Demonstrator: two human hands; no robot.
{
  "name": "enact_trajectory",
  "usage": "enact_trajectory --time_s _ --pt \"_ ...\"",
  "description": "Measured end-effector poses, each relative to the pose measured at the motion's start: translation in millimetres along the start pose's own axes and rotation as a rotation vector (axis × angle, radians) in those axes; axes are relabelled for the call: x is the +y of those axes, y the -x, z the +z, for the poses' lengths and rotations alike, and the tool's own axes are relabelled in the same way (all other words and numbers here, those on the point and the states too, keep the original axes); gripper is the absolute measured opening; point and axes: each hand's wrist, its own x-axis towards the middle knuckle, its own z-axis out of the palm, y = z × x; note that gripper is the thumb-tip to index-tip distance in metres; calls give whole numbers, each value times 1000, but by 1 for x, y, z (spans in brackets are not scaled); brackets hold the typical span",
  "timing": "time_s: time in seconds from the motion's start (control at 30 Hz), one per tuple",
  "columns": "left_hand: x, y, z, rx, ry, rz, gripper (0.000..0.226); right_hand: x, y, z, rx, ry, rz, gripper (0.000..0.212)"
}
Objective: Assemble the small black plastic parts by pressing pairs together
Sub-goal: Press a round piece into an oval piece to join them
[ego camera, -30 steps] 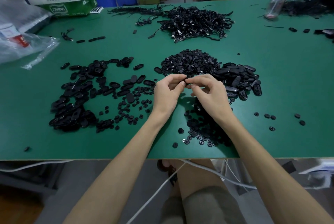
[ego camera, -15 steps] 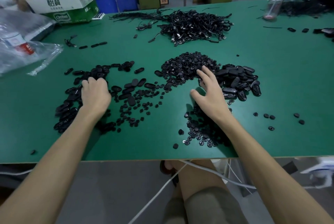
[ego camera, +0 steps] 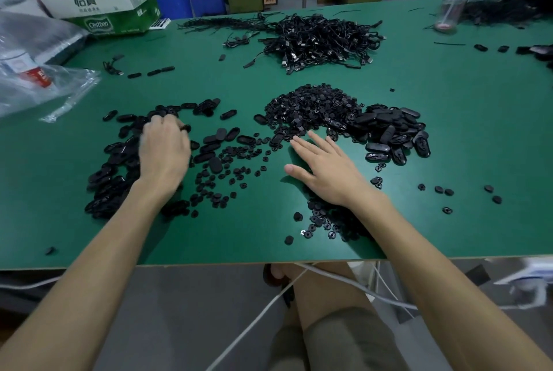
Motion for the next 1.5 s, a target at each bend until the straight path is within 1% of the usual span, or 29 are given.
enact_trajectory --time_s 0.07,0.13,0.23,0.33,0.4,0.47,0.5,0.6,0.83,1.07,1.2,1.37,1.5 --pt "24 6 -1 -53 242 9 18 -2 1 -1 32 -29 3 75" --pt "50 14 -1 -122 451 38 16 -4 4 -1 111 -137 18 69" --pt "88 27 4 -238 757 35 11 -3 7 0 251 -317 69 49" --pt "118 40 15 -321 1024 -29 19 2 6 -2 381 -354 146 25" --pt "132 47 24 -354 1115 -32 25 3 7 -4 473 -341 212 21" --pt "141 53 34 -371 1146 -34 27 3 9 -5 557 -278 292 24" --pt "143 55 38 -371 1160 -47 26 2 10 -5 567 -228 328 26" --pt "143 61 49 -337 1153 -51 23 -1 11 -3 482 -104 395 27" --pt "139 60 59 -313 1150 -57 21 -8 11 -6 430 4 340 17" --pt "141 62 60 -317 1151 -33 21 -9 11 -6 411 31 276 12" --pt "140 63 59 -316 1195 -39 20 -8 11 -6 400 11 280 12" --pt "140 63 56 -333 1329 -99 12 -8 11 -7 398 -29 301 14" --pt "140 64 56 -320 1323 -82 12 -9 11 -9 420 -68 318 17"
